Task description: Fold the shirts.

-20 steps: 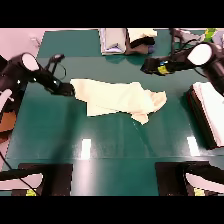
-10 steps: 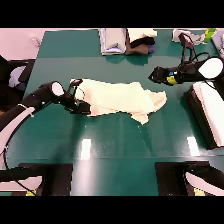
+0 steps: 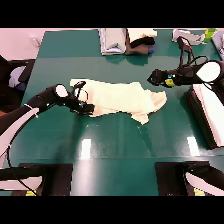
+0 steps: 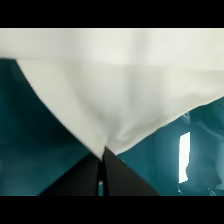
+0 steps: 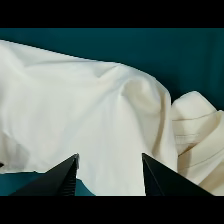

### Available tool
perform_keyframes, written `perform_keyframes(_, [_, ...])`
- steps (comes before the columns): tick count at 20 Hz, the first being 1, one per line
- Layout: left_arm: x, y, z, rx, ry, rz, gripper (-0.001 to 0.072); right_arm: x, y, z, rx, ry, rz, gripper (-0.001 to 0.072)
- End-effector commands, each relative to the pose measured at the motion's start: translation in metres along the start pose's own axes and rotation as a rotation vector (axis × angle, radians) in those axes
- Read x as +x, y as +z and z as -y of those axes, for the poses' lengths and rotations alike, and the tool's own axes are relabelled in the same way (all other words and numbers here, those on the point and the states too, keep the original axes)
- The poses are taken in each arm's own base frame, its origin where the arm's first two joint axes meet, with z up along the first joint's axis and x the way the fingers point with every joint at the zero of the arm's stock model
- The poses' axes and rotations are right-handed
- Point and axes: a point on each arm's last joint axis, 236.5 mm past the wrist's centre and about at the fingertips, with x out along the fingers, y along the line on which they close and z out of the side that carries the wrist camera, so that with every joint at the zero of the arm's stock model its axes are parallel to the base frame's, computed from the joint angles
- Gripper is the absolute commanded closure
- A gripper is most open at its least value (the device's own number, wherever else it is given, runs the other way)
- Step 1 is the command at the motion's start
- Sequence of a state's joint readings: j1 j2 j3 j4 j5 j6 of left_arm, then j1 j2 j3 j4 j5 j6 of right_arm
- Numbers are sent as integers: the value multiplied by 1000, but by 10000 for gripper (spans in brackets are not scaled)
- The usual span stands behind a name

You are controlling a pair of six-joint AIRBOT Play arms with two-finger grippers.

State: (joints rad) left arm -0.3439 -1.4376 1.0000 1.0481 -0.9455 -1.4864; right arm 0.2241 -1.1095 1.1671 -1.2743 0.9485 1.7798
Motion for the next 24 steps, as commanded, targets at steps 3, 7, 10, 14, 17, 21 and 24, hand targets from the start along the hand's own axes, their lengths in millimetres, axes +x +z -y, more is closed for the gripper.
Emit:
perform_keyframes(3, [-63,39,-18,67,42,111,682,-8,-9,41,53,-78,-70,257])
perform_keyframes(7, [-145,67,-48,94,147,276,681,-2,-26,91,56,-149,-193,234])
perform_keyframes(10, [-157,59,-55,117,189,268,681,30,-44,112,56,-158,-300,95])
perform_keyframes(14, [-155,55,-55,114,186,250,681,80,-60,111,37,-122,-365,95])
perform_keyframes(17, [-155,55,-55,111,186,250,681,106,-71,107,68,-82,-395,97])
perform_keyframes(21, [-155,55,-54,110,183,250,681,123,-86,111,72,-89,-442,249])
perform_keyframes(24, [-156,55,-54,111,183,252,681,120,-71,104,19,-83,-378,689])
